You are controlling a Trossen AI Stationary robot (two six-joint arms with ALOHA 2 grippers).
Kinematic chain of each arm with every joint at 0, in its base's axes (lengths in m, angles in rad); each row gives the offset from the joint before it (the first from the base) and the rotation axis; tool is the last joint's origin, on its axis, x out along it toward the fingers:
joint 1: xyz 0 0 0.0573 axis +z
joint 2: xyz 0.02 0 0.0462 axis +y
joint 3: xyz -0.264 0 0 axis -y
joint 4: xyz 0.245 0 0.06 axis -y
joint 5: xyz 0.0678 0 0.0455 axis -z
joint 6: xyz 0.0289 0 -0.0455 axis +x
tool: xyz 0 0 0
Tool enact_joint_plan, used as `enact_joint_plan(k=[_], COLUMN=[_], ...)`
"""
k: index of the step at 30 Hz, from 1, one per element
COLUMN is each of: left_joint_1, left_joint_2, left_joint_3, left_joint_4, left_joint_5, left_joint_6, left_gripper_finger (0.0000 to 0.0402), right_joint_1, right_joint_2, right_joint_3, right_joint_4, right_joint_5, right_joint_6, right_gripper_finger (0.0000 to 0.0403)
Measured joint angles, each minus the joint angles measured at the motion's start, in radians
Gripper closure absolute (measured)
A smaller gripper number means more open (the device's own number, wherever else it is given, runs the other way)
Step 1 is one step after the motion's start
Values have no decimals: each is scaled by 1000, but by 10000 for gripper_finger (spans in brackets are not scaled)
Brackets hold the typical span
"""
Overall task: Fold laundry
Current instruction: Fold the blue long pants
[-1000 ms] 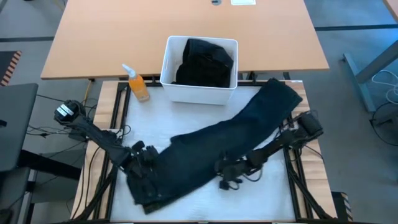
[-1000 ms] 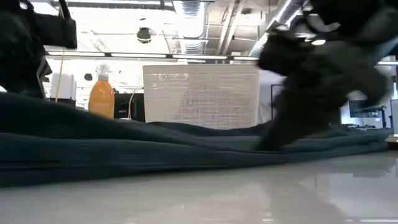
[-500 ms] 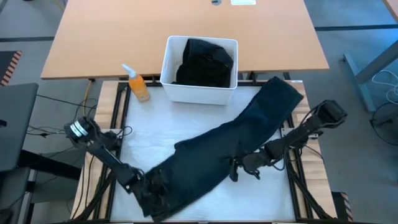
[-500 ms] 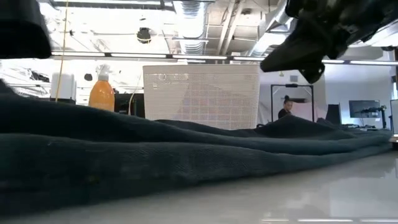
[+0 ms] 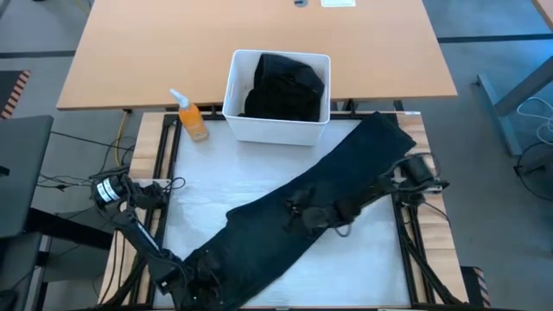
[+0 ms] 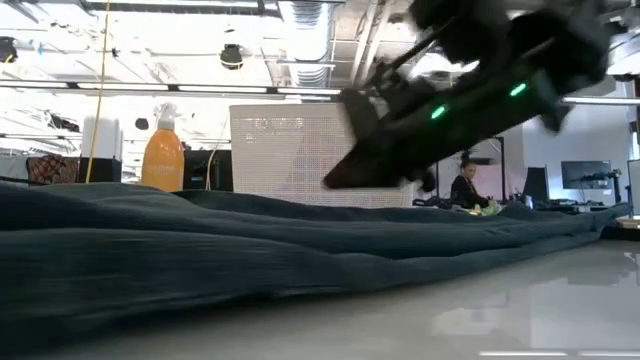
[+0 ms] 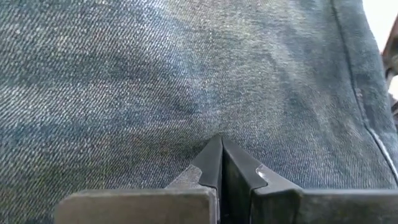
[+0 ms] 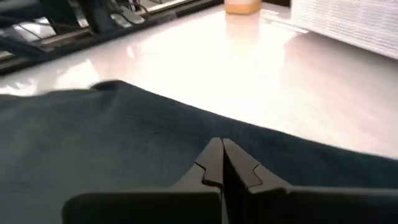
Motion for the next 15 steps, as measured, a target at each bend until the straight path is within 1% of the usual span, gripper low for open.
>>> enact_joint_plan(k=[2, 4, 6, 10, 12, 15], left_joint_1=[-3, -4, -12, -38, -48, -50], left_joint_2=[0, 0, -1, -1, 0, -1], left_joint_3=[6, 6, 7, 9, 9, 9], left_joint_4=[-18, -21, -26, -40, -47, -51], left_joint_5=[10, 15, 21, 12, 4, 2], left_joint_6=[-34, -54, -77, -137, -160, -161], left_gripper_finger=[401, 401, 401, 401, 401, 401], right_joint_1=[-29, -51, -73, -107, -112, -117], right_joint_2=[76, 129, 162, 164, 152, 111], right_joint_3=[53, 87, 108, 100, 93, 86], right_joint_4=[9, -22, -71, -148, -154, -145], right_joint_5=[-4, -2, -2, -2, 2, 14], right_joint_6=[-23, -24, 12, 131, 131, 56], right_gripper_finger=[385, 385, 385, 385, 385, 385])
